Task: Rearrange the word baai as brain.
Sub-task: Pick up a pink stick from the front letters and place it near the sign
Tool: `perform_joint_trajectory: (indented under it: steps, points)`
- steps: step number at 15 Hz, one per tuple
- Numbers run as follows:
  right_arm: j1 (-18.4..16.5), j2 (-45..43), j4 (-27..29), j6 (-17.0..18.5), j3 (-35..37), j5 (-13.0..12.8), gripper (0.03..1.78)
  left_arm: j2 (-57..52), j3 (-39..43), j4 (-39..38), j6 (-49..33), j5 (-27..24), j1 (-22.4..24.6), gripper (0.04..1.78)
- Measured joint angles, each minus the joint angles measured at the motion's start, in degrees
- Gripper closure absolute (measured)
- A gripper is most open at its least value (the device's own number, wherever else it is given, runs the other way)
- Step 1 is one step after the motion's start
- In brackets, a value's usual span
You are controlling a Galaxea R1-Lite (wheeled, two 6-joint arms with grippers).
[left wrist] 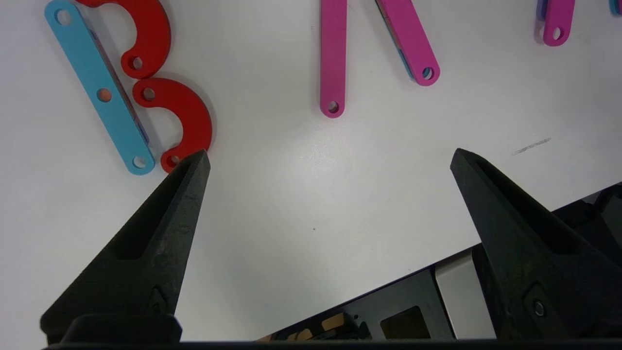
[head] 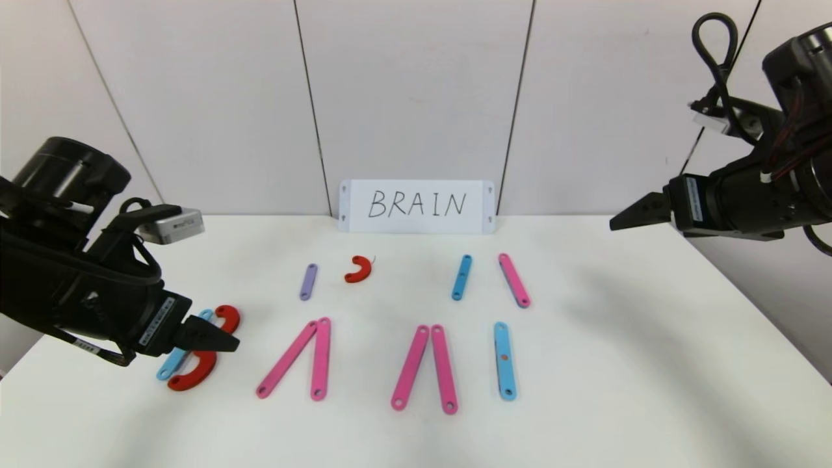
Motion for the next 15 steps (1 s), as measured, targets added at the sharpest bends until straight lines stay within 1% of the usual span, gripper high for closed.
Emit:
perform_joint_trajectory:
  steps: [2,4,9,15]
  points:
    - [-0.38,0.68,-0.02,-0.61,2.01,-0.21,0.07,1.61,0.16,-0.05,0.0,0.17,-0.39,0.09]
    - [-0.44,1.24,0.38,-2.33,3.06,-0.8,0.07,2.73,0.24,-0.05,0.06,0.28,-0.67,0.09]
    - [-0.94,0.66,1.33,-8.52,6.03,-3.94,0.07,4.78,0.62,-0.07,0.11,1.27,-1.08,0.09]
    - [-0.99,0.2,1.24,-8.8,6.55,-4.18,0.07,9.68,1.38,-1.38,0.89,1.54,-3.43,0.09]
